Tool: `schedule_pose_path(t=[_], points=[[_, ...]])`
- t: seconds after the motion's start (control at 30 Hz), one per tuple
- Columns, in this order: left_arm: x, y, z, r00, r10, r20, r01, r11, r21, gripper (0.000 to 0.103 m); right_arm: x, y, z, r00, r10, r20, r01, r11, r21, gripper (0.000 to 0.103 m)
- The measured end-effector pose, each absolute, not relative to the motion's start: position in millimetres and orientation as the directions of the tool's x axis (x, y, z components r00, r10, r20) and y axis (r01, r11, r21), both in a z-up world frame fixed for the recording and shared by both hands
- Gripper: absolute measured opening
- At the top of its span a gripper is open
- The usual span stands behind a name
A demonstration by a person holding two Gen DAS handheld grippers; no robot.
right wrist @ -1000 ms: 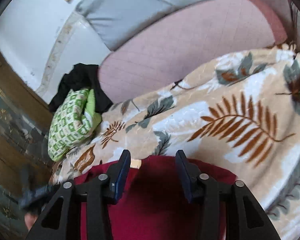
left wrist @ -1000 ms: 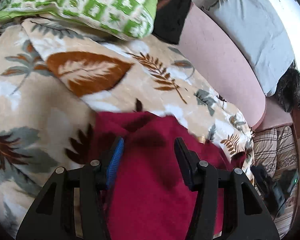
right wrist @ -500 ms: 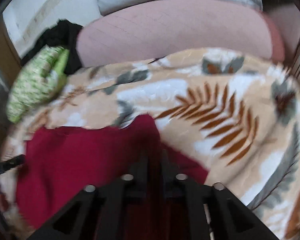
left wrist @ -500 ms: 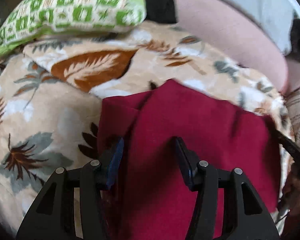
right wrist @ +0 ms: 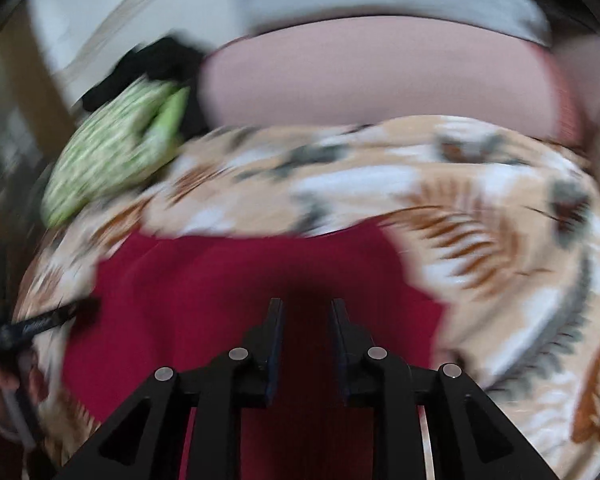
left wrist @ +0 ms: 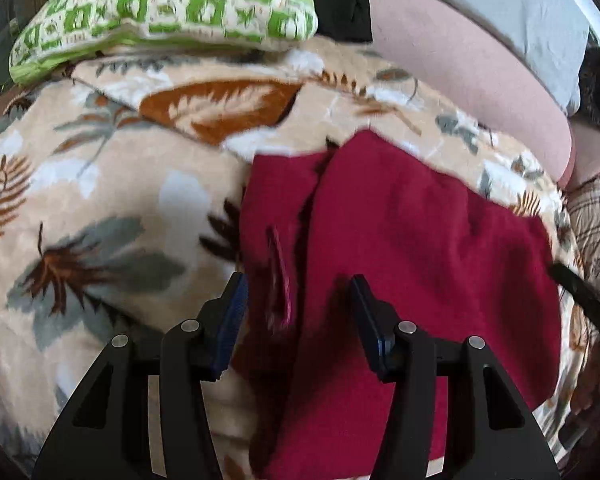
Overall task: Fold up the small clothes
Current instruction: 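Lay the folded hem down and open both grippers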
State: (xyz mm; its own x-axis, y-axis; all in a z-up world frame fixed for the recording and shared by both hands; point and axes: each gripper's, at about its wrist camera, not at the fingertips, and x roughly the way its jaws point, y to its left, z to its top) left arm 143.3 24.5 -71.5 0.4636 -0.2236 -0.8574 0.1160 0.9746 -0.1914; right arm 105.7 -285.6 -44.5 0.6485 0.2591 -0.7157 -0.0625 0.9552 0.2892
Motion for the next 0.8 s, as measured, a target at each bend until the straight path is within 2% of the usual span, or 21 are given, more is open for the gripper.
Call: schedule_pose_path(t=[0.07, 0.1, 0.13, 0.23, 0.3, 0.37, 0.4, 0.43, 0.5, 0.57, 0.63, 0.67, 0.7, 0.73, 0.8], points=[[142.7, 24.2, -82.5, 0.449, -0.207, -0.869, 0.106, 0.978, -0.179, 0.053, 120.6, -263.0, -52.4, 0.639, 0.292, -0.712, -0.112, 0.95, 0.29, 0.021], [142.8, 25.6, -87.3, 0.445, -0.211, -0.87, 0.096, 0.977, -0.188, 0.058, 134.3, -252.7, -60.5, 0.622, 0.295, -0.725, -0.118, 0.951, 0.286, 0.021], [142.5, 27.7, -90.4, 0.446, -0.215, -0.869, 0.087, 0.976, -0.197, 0.063, 143.3, -246.5, -66.9, 0.612, 0.276, -0.741, -0.105, 0.957, 0.27, 0.021], [141.4, 35.4, -92.6, 0.44, -0.239, -0.866, 0.08, 0.97, -0.227, 0.065, 171.5, -249.0, -95.4, 0.58, 0.133, -0.804, 0.017, 0.984, 0.175, 0.021], [137.9, 40.2, -88.7, 0.427, -0.265, -0.865, 0.084, 0.964, -0.254, 0.065, 167.4, -267.7, -93.6, 0.591, 0.176, -0.787, 0.056, 0.965, 0.257, 0.021], [127.7, 44.0, -80.6, 0.438, -0.279, -0.854, 0.107, 0.96, -0.259, 0.065, 142.1, -284.0, -81.6, 0.589, 0.188, -0.786, 0.057, 0.961, 0.272, 0.023], [123.4, 45.5, -77.7, 0.442, -0.29, -0.849, 0.116, 0.957, -0.266, 0.065, 127.2, -290.7, -75.8, 0.599, 0.192, -0.778, 0.044, 0.962, 0.271, 0.032], [117.4, 47.3, -75.3, 0.444, -0.31, -0.841, 0.132, 0.951, -0.281, 0.065, 100.4, -300.4, -68.6, 0.615, 0.18, -0.768, 0.037, 0.966, 0.256, 0.045], [107.9, 48.4, -76.4, 0.43, -0.324, -0.843, 0.152, 0.946, -0.286, 0.065, 61.9, -315.6, -66.5, 0.622, 0.121, -0.774, 0.064, 0.977, 0.204, 0.057], [101.6, 48.1, -81.5, 0.418, -0.317, -0.851, 0.153, 0.948, -0.278, 0.065, 28.6, -328.5, -74.0, 0.599, 0.05, -0.799, 0.117, 0.982, 0.149, 0.061], [94.8, 48.0, -88.5, 0.413, -0.315, -0.855, 0.146, 0.949, -0.279, 0.065, 7.8, -332.1, -92.0, 0.548, 0.081, -0.833, 0.109, 0.98, 0.167, 0.061], [92.7, 47.8, -90.1, 0.415, -0.311, -0.855, 0.144, 0.95, -0.276, 0.064, 4.4, -331.4, -99.4, 0.53, 0.105, -0.841, 0.093, 0.979, 0.181, 0.06], [91.1, 47.7, -90.4, 0.422, -0.306, -0.853, 0.141, 0.952, -0.272, 0.058, 3.0, -331.2, -106.8, 0.521, 0.132, -0.844, 0.081, 0.976, 0.202, 0.043], [90.8, 48.2, -90.6, 0.42, -0.308, -0.854, 0.139, 0.951, -0.275, 0.049, 2.4, -332.0, -109.9, 0.526, 0.152, -0.836, 0.084, 0.97, 0.23, 0.031], [92.6, 49.5, -90.0, 0.404, -0.324, -0.855, 0.13, 0.946, -0.297, 0.045, 1.8, -333.1, -102.2, 0.537, 0.167, -0.827, 0.068, 0.968, 0.24, 0.019]])
